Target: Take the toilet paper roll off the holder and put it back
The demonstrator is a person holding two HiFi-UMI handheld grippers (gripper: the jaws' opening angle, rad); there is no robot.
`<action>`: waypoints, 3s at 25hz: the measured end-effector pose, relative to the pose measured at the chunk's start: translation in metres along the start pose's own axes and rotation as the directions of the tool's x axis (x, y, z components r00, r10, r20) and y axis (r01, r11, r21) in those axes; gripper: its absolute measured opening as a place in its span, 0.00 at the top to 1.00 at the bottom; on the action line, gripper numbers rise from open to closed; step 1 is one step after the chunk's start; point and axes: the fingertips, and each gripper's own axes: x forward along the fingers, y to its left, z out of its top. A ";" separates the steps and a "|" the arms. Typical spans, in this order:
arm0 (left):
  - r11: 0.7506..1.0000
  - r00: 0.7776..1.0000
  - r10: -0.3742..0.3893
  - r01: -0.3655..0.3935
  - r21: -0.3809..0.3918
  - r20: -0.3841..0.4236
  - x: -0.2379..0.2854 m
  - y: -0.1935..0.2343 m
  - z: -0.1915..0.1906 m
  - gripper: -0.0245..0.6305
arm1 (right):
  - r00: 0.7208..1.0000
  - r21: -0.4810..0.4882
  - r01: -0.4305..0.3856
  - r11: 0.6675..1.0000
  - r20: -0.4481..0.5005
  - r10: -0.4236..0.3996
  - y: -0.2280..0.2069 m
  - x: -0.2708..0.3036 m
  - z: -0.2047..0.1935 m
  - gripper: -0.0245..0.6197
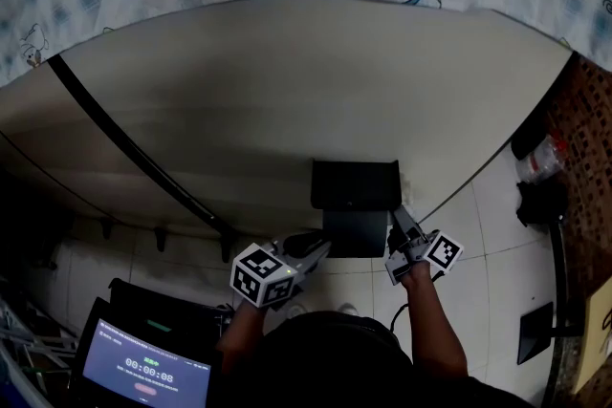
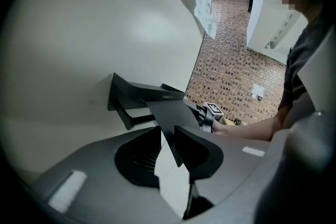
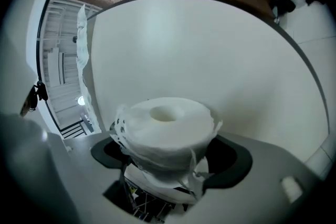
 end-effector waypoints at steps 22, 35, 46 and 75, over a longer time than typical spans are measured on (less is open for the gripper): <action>1.000 1.000 -0.004 0.004 0.014 -0.017 0.000 0.004 -0.006 0.81 | 0.910 0.092 -0.137 0.986 -0.382 0.162 0.012 0.038 -0.086 0.31; 0.987 0.991 0.124 -0.119 0.109 -0.045 0.010 0.024 -0.020 0.85 | 0.969 -0.184 0.160 0.970 -0.160 -0.190 -0.033 -0.024 -0.010 0.24; 0.953 0.958 0.285 -0.285 0.104 0.016 0.029 0.052 -0.020 0.86 | 0.961 -0.630 0.275 0.726 0.164 -0.222 0.033 -0.037 0.051 0.73; 0.795 0.737 0.488 -0.597 0.111 0.467 -0.087 0.014 0.081 0.94 | 0.956 -0.921 0.294 0.253 0.280 -0.092 0.178 -0.022 -0.006 0.96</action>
